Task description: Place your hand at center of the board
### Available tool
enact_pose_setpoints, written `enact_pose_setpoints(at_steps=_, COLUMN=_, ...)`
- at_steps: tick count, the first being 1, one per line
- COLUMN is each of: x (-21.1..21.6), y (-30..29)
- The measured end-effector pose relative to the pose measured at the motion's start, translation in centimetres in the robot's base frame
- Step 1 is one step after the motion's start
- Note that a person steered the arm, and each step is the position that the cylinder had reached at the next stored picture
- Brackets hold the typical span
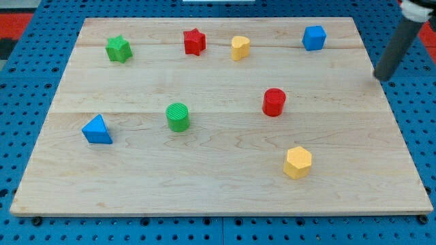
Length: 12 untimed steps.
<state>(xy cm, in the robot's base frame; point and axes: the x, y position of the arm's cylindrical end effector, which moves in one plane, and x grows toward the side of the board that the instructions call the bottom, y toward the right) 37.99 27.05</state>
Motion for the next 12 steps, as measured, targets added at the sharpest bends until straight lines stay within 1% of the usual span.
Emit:
enact_pose_setpoints(at_steps=1, x=3.2, y=-5.3)
enact_pose_setpoints(at_steps=2, x=4.1, y=-6.7)
enact_pose_setpoints(at_steps=3, x=3.9, y=-9.0)
enact_pose_setpoints(at_steps=4, x=3.7, y=-14.0)
enact_pose_setpoints(at_steps=5, x=0.4, y=-14.2)
enact_pose_setpoints(at_steps=7, x=0.4, y=-13.9)
enact_pose_setpoints(at_steps=8, x=0.4, y=-14.9)
enact_pose_setpoints(at_steps=9, x=0.4, y=-19.9)
enact_pose_setpoints(at_steps=12, x=1.1, y=-39.0)
